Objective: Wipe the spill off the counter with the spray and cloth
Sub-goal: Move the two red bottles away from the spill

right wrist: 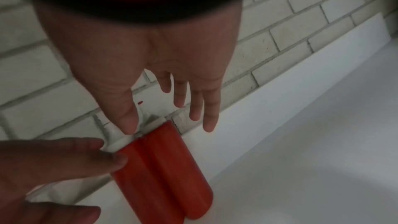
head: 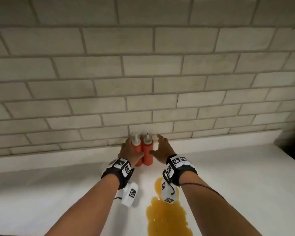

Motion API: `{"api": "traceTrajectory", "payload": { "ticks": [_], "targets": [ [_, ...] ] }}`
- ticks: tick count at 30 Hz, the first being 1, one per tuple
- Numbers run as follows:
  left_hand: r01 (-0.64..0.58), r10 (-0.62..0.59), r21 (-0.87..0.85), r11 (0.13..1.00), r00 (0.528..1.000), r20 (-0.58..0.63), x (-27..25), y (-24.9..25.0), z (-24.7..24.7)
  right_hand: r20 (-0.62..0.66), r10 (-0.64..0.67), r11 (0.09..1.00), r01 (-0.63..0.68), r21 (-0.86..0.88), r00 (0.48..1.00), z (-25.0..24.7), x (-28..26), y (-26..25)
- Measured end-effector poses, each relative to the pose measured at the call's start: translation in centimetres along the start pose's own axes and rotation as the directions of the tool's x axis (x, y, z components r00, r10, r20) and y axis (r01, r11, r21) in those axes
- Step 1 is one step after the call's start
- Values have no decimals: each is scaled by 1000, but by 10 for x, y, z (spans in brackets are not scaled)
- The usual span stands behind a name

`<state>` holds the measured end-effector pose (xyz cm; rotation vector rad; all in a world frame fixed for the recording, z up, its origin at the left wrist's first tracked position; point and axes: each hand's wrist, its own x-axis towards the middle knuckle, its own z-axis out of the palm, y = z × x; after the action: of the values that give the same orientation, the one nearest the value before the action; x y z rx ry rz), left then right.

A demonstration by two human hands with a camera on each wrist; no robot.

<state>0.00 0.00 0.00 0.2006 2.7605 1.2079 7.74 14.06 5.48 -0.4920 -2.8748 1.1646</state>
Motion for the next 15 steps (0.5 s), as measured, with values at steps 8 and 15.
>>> {"api": "traceTrajectory", "payload": {
  "ticks": [8, 15],
  "targets": [
    [23, -27, 83, 996, 999, 45, 14, 16, -3, 58, -33, 999, 34, -16, 998, 41, 80, 21],
    [80, -80, 97, 992, 997, 2, 12, 15, -2, -41, 86, 980, -77, 184, 995, 44, 60, 11]
  ]
}}
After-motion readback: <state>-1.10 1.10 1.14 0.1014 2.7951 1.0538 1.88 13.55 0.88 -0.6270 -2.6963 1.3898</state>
